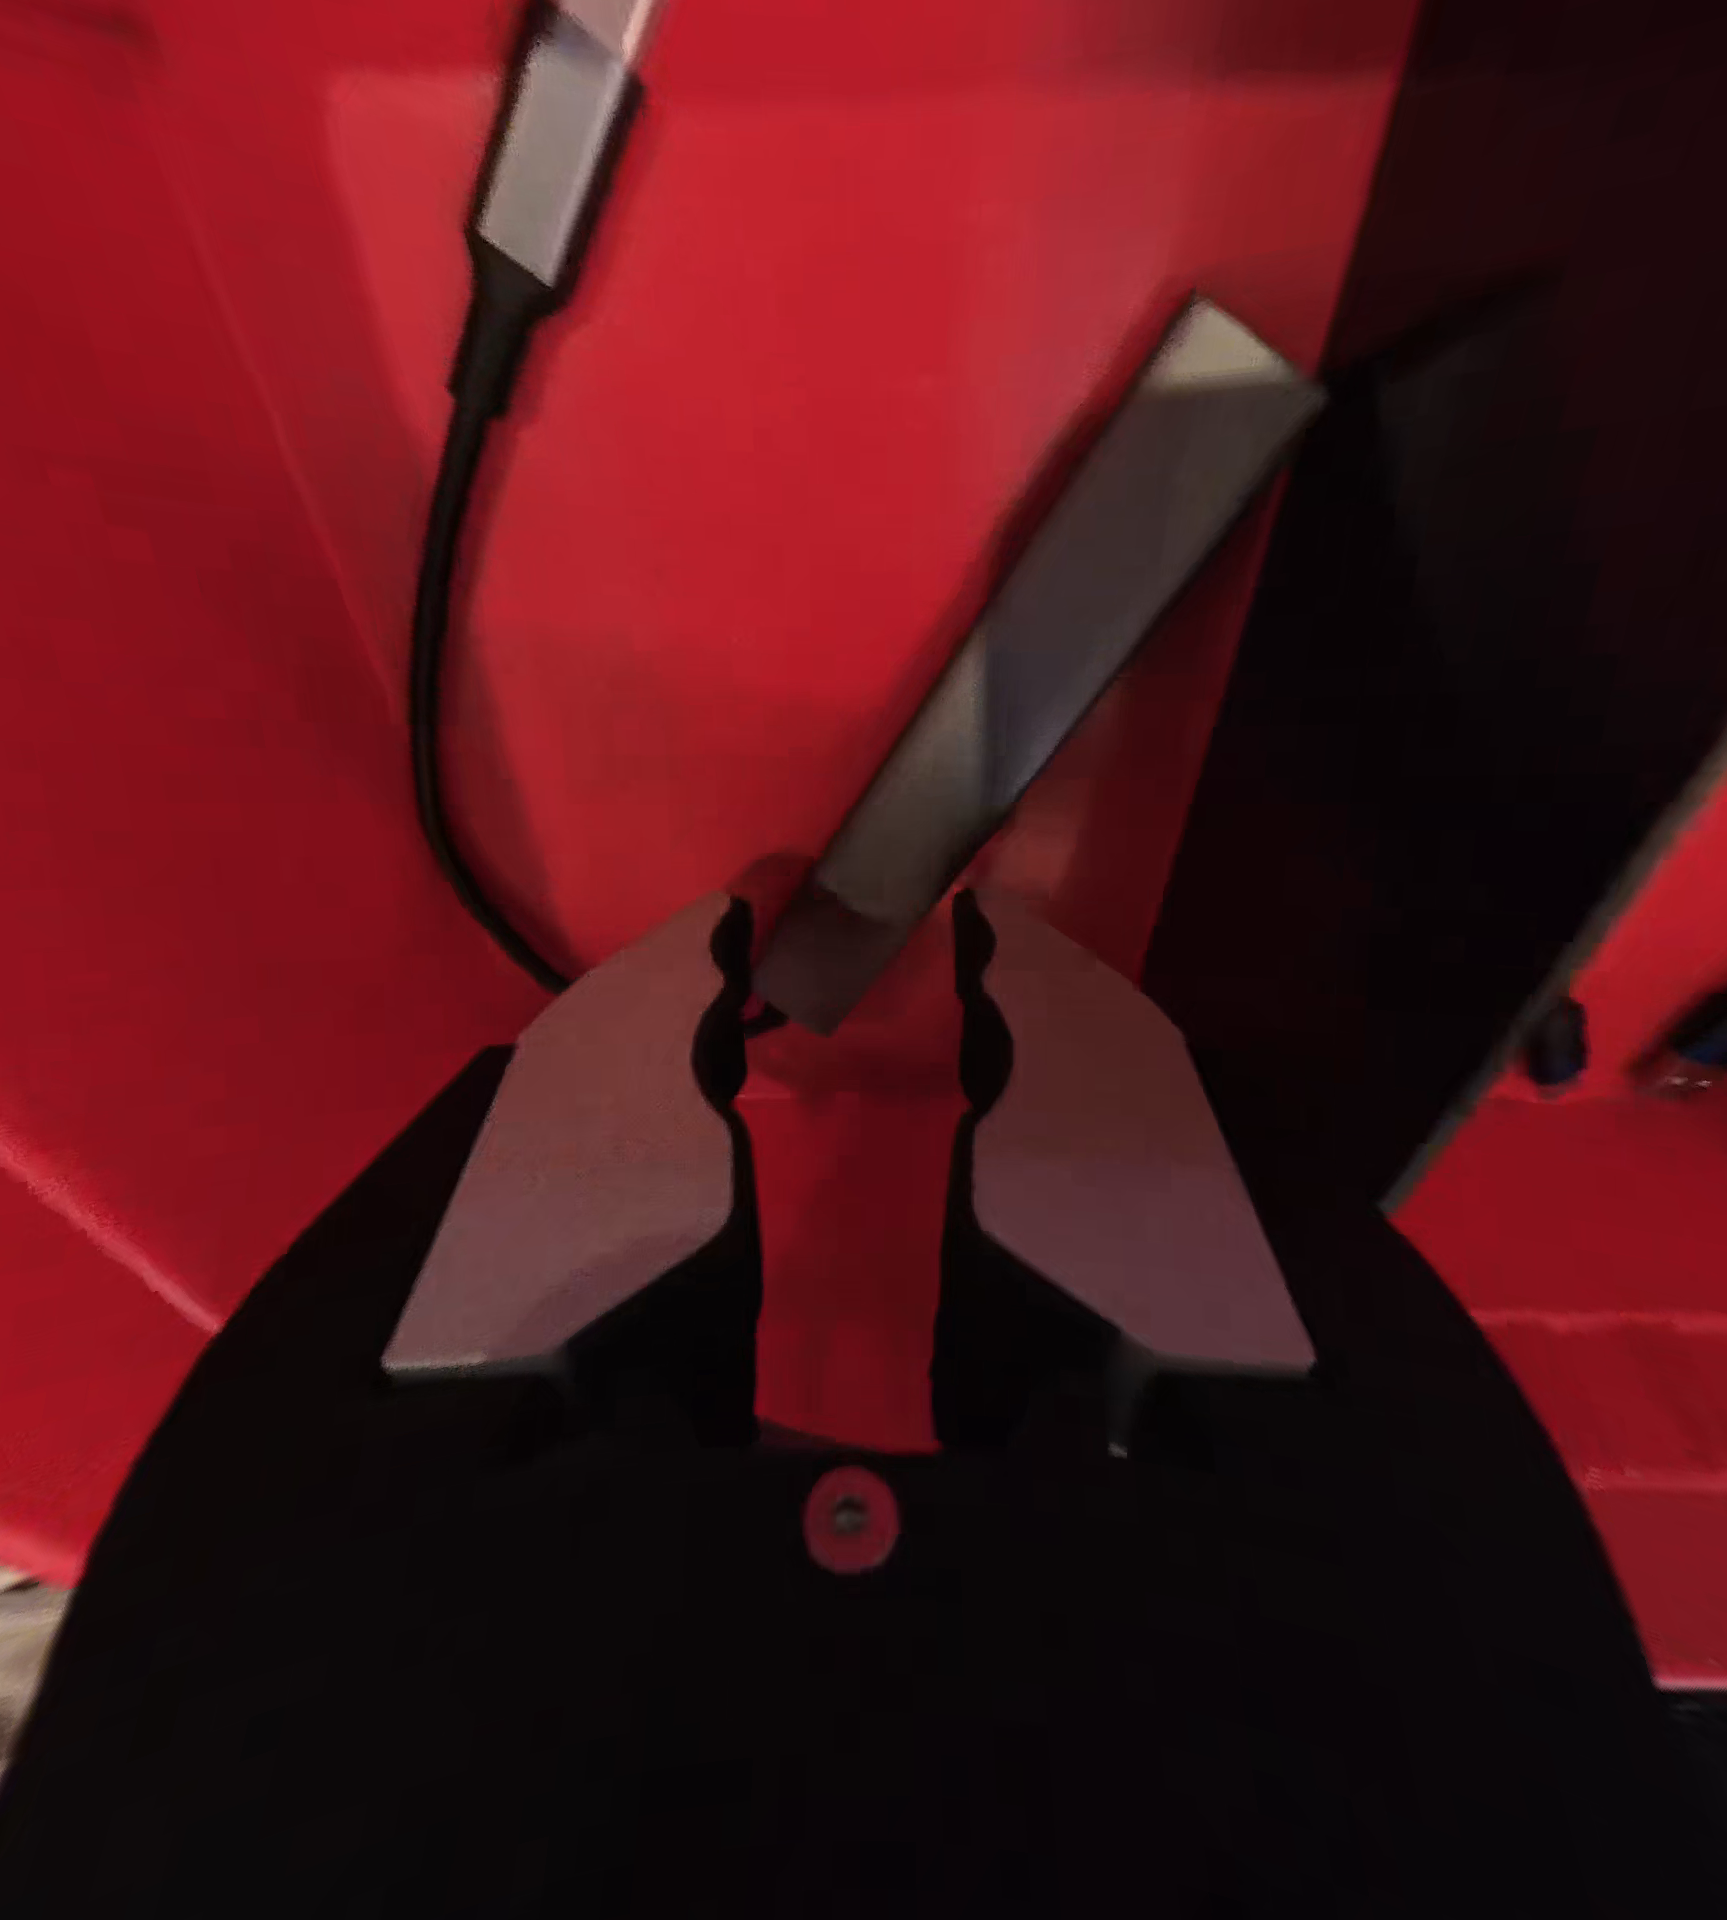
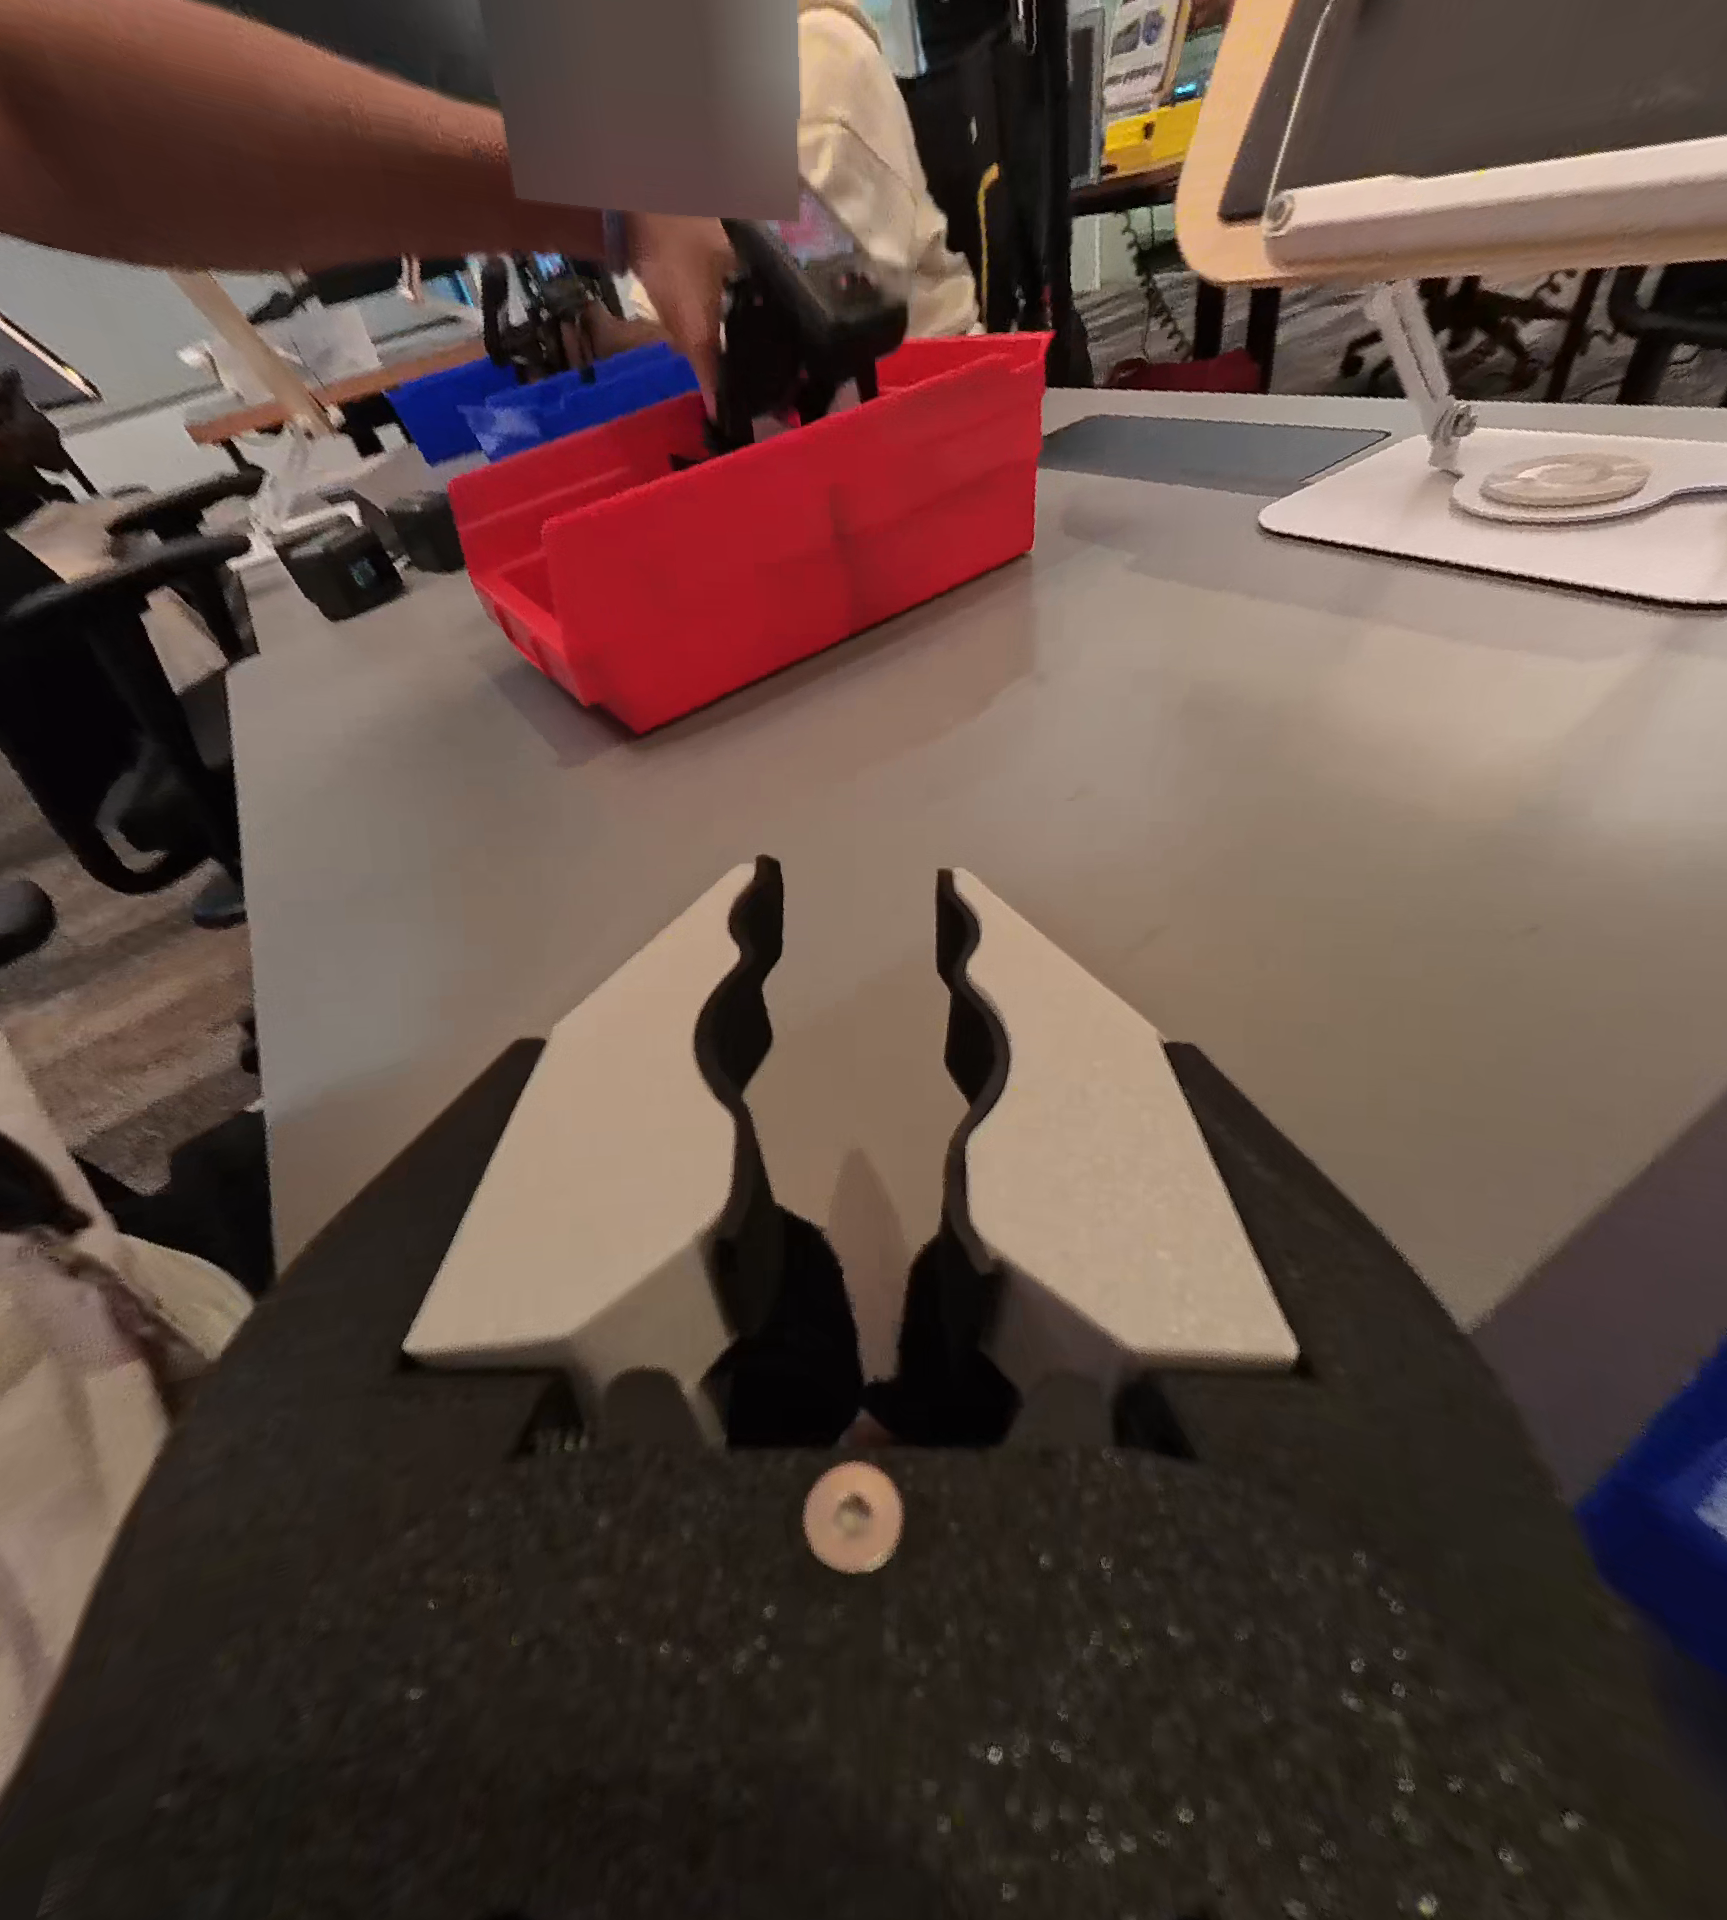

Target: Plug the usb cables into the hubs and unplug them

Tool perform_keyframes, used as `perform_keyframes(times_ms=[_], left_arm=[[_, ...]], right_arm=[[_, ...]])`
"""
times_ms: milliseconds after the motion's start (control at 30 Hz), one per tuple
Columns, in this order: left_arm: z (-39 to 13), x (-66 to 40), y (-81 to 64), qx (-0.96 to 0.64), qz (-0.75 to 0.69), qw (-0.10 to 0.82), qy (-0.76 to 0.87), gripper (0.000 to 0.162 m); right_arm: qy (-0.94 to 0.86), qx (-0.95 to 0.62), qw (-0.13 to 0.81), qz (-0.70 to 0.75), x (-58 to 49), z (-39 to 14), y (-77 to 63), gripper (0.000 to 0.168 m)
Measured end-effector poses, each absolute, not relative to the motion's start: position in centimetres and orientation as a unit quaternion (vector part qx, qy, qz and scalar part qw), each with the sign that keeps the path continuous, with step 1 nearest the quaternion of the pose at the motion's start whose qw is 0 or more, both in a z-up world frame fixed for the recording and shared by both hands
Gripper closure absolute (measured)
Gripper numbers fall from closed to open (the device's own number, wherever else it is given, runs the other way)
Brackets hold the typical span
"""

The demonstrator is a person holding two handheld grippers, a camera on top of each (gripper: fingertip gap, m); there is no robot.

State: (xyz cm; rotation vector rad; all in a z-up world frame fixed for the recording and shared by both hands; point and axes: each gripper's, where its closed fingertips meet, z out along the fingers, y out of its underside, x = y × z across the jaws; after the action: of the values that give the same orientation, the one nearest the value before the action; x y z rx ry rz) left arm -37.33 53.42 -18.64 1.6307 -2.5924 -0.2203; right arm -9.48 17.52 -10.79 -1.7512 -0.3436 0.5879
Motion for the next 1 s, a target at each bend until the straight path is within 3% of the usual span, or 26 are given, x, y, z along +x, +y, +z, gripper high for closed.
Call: perform_keyframes(times_ms=[300,467,700,767,933,1000], left_arm=[[-17.2,-38.5,53.0,0.534,-0.097,0.042,-0.839,0.138],[-10.1,-37.1,51.8,0.566,-0.050,0.019,-0.823,0.140],[-0.4,-33.1,45.6,0.554,0.008,0.003,-0.832,0.143],[1.2,-31.3,43.0,0.544,0.035,-0.003,-0.839,0.153],[1.6,-27.5,36.7,0.512,0.073,-0.001,-0.856,0.153],[0.8,-26.1,34.8,0.487,0.069,-0.021,-0.870,0.153]], right_arm=[[-0.159,-0.749,0.587,0.264,-10.0,-10.5,17.5,0.140],[-0.231,-0.751,0.600,0.150,-10.5,-10.0,18.9,0.137],[-0.325,-0.672,0.666,0.008,-14.3,-5.3,24.9,0.125],[-0.325,-0.647,0.689,-0.020,-15.9,-4.0,26.9,0.123],[-0.327,-0.644,0.689,-0.053,-19.8,-4.8,30.5,0.118],[-0.308,-0.668,0.678,-0.004,-20.3,-6.0,30.3,0.117]])
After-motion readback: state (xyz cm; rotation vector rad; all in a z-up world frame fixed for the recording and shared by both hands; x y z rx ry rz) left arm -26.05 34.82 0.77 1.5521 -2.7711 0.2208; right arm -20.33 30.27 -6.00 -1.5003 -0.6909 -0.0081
